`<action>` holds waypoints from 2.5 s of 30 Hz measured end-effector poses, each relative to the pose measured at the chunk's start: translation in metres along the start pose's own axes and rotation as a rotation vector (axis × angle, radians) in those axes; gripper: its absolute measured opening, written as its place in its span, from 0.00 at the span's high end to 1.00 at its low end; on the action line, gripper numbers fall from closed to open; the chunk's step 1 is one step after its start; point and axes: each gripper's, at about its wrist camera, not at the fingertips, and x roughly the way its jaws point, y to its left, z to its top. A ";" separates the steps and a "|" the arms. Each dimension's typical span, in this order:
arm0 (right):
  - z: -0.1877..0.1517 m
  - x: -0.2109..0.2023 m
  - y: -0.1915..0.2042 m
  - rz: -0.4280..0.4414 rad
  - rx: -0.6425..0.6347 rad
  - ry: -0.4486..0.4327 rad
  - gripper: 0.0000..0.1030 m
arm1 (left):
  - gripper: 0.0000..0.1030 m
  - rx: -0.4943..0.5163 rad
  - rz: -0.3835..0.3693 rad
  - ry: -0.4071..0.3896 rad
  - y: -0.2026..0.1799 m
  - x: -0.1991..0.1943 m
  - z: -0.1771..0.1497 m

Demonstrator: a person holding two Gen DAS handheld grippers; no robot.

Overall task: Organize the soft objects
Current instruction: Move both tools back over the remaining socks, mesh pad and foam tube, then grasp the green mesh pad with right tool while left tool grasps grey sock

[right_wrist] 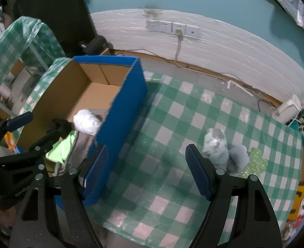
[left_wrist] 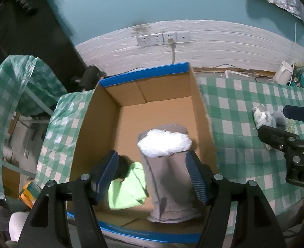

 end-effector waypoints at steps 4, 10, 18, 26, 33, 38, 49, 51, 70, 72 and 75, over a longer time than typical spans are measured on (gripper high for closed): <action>-0.006 -0.005 -0.016 -0.012 0.030 -0.007 0.25 | 0.31 0.019 -0.005 -0.004 -0.013 -0.002 0.002; -0.015 -0.011 -0.040 -0.031 0.072 -0.011 0.25 | 0.26 0.044 -0.026 -0.003 -0.031 -0.004 0.007; -0.032 -0.014 -0.073 -0.070 0.126 -0.002 0.24 | 0.23 0.066 -0.048 0.003 -0.055 -0.004 0.013; -0.049 -0.020 -0.106 -0.101 0.182 -0.005 0.24 | 0.23 0.111 -0.059 0.007 -0.085 -0.005 0.018; -0.063 -0.021 -0.136 -0.126 0.229 0.004 0.24 | 0.22 0.144 -0.064 0.006 -0.107 -0.006 0.022; -0.071 -0.019 -0.151 -0.137 0.253 0.015 0.24 | 0.22 0.162 -0.069 0.018 -0.120 -0.002 0.025; -0.084 -0.002 -0.189 -0.171 0.317 0.058 0.24 | 0.22 0.187 -0.086 0.087 -0.155 0.025 0.029; -0.087 0.004 -0.196 -0.182 0.329 0.070 0.24 | 0.22 0.193 -0.088 0.099 -0.163 0.032 0.030; -0.079 0.063 -0.248 -0.213 0.478 0.136 0.24 | 0.22 0.111 -0.152 0.204 -0.202 0.095 0.052; -0.078 0.070 -0.249 -0.219 0.485 0.144 0.24 | 0.22 0.102 -0.153 0.207 -0.203 0.098 0.054; -0.075 0.077 -0.251 -0.232 0.501 0.155 0.24 | 0.22 0.080 -0.166 0.210 -0.205 0.101 0.059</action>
